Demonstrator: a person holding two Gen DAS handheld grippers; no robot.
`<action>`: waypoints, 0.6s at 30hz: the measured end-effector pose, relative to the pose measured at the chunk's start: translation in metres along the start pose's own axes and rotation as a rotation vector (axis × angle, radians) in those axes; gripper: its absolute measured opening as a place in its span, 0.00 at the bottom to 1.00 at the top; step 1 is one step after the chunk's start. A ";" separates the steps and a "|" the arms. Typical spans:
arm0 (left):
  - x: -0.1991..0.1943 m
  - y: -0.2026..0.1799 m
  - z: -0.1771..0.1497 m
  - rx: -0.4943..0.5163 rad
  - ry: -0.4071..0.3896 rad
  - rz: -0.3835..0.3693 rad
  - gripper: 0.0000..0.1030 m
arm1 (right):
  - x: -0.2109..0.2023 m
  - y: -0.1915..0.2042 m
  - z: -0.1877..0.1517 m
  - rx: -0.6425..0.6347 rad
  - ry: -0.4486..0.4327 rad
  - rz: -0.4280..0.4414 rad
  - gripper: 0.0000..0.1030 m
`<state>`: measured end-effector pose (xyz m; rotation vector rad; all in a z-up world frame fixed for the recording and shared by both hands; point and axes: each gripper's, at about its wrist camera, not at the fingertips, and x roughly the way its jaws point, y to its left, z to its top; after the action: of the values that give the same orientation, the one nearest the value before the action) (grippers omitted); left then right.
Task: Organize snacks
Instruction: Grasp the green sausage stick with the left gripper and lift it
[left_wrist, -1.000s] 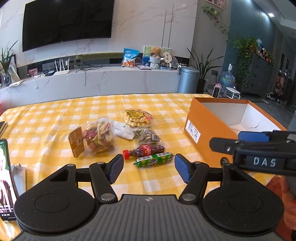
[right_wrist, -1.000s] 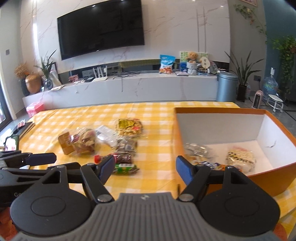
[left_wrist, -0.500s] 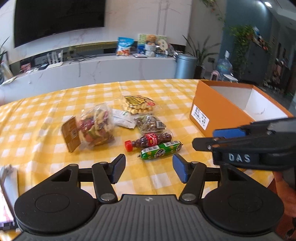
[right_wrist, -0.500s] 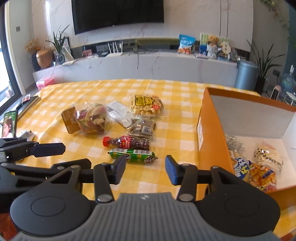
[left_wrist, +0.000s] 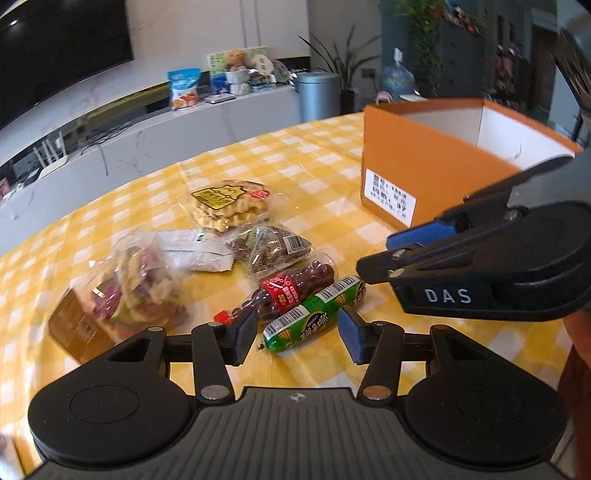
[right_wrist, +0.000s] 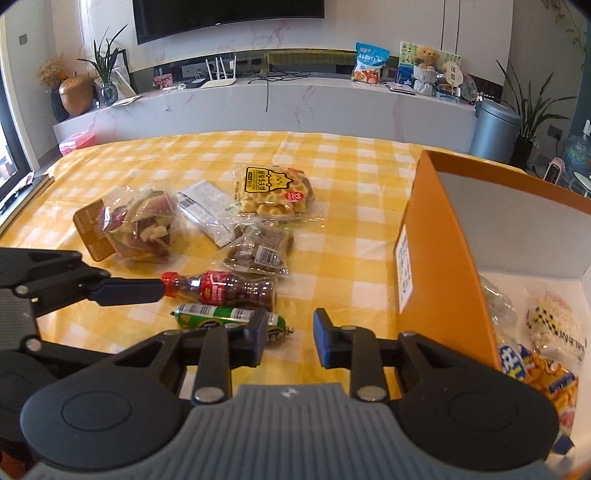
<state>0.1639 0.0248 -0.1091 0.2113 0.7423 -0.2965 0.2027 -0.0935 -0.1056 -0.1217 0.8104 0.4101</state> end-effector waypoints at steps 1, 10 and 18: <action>0.003 0.000 0.000 0.006 0.008 -0.006 0.55 | 0.003 0.000 0.001 0.000 0.003 -0.001 0.25; 0.012 0.006 -0.005 -0.031 0.059 -0.037 0.44 | 0.018 0.002 -0.001 -0.044 0.002 -0.012 0.25; 0.004 0.004 -0.005 -0.061 0.085 -0.074 0.43 | 0.020 0.004 -0.003 -0.073 -0.013 -0.023 0.25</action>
<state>0.1650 0.0288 -0.1149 0.1398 0.8429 -0.3368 0.2115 -0.0846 -0.1221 -0.1962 0.7811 0.4190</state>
